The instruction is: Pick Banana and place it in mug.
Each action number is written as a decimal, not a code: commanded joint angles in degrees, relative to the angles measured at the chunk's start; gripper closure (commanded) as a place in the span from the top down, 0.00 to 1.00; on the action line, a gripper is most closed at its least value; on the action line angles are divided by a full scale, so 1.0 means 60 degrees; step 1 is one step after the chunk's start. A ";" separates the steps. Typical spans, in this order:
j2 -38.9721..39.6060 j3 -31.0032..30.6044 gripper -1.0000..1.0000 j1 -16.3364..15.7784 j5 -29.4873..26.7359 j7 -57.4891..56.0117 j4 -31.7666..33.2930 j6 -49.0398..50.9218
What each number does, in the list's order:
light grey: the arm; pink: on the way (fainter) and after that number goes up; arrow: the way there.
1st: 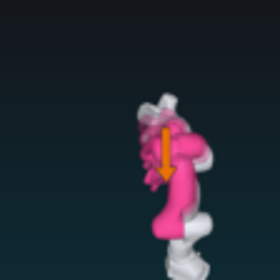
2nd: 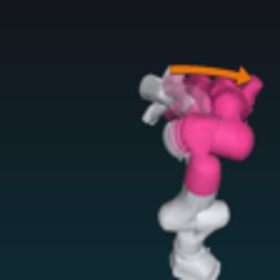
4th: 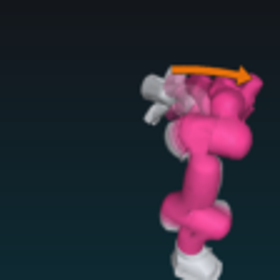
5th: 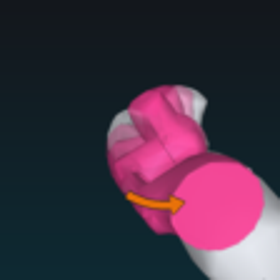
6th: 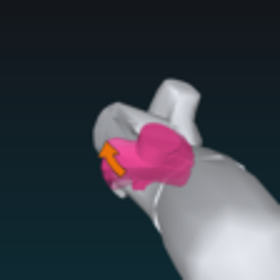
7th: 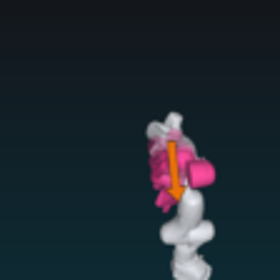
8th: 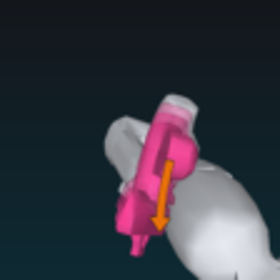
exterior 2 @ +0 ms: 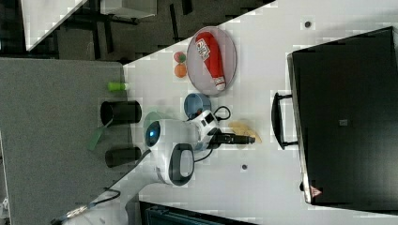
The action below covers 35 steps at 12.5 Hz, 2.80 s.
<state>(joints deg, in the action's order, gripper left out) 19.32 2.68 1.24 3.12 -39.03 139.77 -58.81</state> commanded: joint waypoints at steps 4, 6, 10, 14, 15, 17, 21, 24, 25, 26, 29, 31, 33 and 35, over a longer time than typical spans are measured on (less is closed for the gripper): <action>0.0166 -0.0126 0.70 -0.0012 -0.0149 -0.0359 0.0192 -0.1352; 0.0075 -0.0129 0.46 -0.0011 -0.0149 -0.0363 0.0211 -0.1449; -0.0385 -0.0100 0.32 0.0053 -0.0188 -0.0358 0.0282 -0.1380; -0.2488 -0.0061 0.32 0.0146 -0.0284 -0.0361 0.0106 0.0765; -0.3063 -0.0053 0.32 0.0147 -0.0284 -0.0358 -0.0026 0.1506; -0.4033 -0.0129 0.32 0.0121 -0.0284 -0.0357 -0.0289 0.2921; -0.5505 -0.0672 0.32 -0.0086 -0.0303 0.0704 -0.0941 0.5117; -0.5756 -0.1473 0.32 -0.0442 -0.1285 0.2281 -0.1149 0.5767; -0.5729 -0.1797 0.32 -0.0574 -0.1828 0.2818 -0.1153 0.5750; -0.5703 -0.2146 0.32 -0.0675 -0.2131 0.3381 -0.1153 0.5677; -0.5490 -0.3263 0.32 -0.0735 -0.2136 0.5759 -0.1171 0.5350; -0.5147 -0.3836 0.32 -0.0738 -0.2121 0.6819 -0.1174 0.4834; -0.4644 -0.4307 0.32 -0.0740 -0.2113 0.7471 -0.1177 0.4153; -0.4059 -0.4627 0.32 -0.0740 -0.1963 0.8312 -0.1166 0.3358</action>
<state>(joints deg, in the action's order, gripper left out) -6.12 -25.19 -3.76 -6.97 3.15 132.72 -38.13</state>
